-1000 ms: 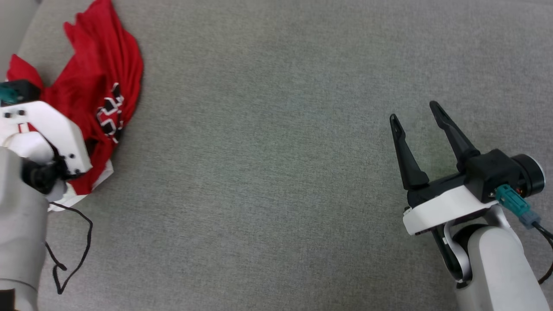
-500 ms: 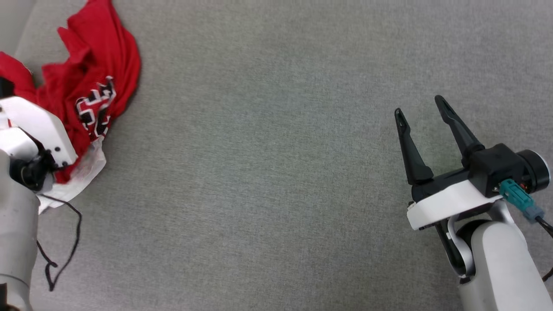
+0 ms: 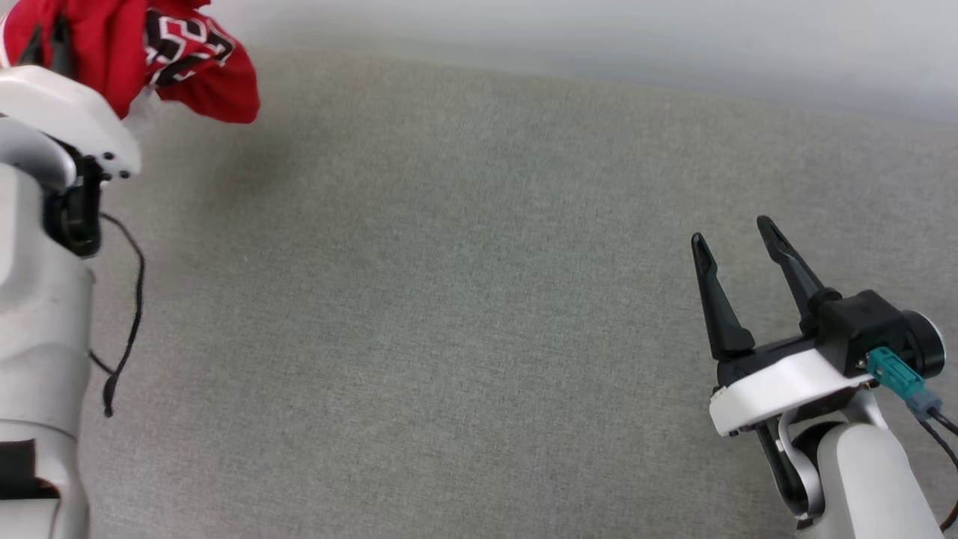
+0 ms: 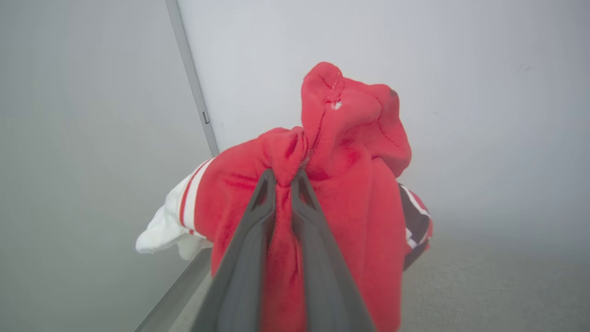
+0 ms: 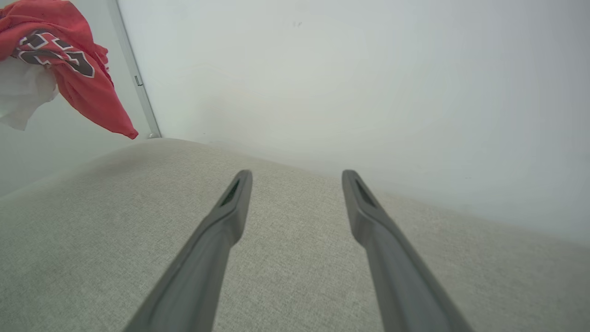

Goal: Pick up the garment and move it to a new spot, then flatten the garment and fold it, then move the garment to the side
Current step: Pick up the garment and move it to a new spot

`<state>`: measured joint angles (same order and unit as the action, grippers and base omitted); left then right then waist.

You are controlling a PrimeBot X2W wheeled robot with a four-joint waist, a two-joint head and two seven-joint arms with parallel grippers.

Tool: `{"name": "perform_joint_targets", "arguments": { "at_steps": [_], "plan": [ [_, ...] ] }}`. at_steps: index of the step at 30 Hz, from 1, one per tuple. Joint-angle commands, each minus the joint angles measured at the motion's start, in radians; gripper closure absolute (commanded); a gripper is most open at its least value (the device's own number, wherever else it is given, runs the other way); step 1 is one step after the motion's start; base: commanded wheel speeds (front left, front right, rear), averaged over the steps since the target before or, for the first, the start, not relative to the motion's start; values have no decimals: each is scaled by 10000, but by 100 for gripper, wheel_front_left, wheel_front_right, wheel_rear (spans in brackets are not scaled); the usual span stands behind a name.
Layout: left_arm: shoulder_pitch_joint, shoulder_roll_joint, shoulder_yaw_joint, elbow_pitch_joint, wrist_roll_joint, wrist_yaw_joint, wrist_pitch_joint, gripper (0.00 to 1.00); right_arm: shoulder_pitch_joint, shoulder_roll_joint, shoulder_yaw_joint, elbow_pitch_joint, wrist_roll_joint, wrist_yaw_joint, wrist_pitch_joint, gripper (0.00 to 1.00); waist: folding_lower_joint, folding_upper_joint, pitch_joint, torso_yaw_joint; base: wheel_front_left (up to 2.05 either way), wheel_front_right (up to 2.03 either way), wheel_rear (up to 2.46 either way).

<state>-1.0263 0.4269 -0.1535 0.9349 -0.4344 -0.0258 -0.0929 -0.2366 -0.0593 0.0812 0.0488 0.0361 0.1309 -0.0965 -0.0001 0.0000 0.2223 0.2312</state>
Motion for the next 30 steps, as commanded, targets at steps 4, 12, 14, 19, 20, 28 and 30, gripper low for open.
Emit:
{"name": "perform_joint_targets", "arguments": {
  "at_steps": [4, 12, 14, 19, 20, 28, 30],
  "plan": [
    [-52, -482, -75, -148, -91, -67, -640, 100, 379, 64, -82, -45, 145, -3, -38, 0, 1, 0, -656, -263, 0, 0, 0],
    [643, -1708, -536, -652, -180, -314, -1297, 100, 1015, 99, -264, -174, 366, -3, 62, 0, 1, 0, -1368, -1109, 0, 0, 0],
    [952, -2039, -694, -812, -177, -377, -1332, 100, 1167, 101, -216, -215, 482, -3, 79, 0, 1, 0, -1484, -1424, 0, 0, 0],
    [1801, -3056, -1330, -1182, -199, -564, -1357, 100, 1446, 95, -338, -300, 613, -3, 141, 0, 1, 0, -1579, -2195, 0, 0, 0],
    [1919, -3184, -1460, -1243, -175, -601, -1364, 100, 1454, 96, -309, -327, 641, -3, 155, 0, 1, 0, -1557, -2356, 0, 0, 0],
    [3597, -3745, -3072, -1984, -459, -795, -1136, 100, 1683, 97, -368, -322, 797, -3, 113, 0, 1, 0, -1367, -3315, 0, 0, 0],
    [4244, -3749, -3588, -2173, -479, -814, -944, 100, 1747, 97, -365, -311, 848, -3, 58, 0, 1, 0, -1306, -3431, 0, 0, 0]
  ]
}}
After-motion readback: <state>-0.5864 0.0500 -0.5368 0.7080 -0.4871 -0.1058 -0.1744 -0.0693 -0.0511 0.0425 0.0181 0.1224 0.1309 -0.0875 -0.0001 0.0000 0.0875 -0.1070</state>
